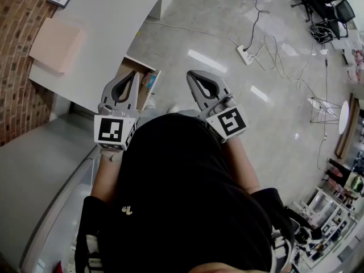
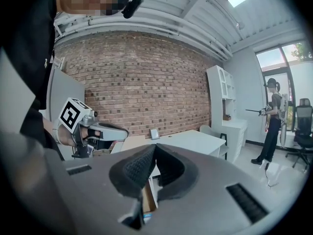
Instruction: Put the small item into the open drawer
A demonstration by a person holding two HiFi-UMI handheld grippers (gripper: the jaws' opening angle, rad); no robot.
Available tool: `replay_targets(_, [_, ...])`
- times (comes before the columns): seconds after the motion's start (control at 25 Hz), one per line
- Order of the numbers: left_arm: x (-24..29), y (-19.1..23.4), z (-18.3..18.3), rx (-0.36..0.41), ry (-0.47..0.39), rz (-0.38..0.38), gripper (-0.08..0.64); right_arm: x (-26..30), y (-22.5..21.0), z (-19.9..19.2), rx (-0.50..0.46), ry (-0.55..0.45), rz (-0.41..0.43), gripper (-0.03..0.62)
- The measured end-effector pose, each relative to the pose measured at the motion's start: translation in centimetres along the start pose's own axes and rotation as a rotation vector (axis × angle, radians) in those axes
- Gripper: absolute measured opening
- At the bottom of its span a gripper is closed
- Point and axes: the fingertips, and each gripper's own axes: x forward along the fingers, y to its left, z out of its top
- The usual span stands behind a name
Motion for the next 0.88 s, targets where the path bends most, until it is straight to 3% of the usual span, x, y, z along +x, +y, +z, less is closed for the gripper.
replay_targets(0.88, [-0.09, 0.44, -0.24, -0.038, -0.013, 0.009, 0.003, 0.03, -0.45, -0.94, 0.018, 0.013, -0.012, 0.011])
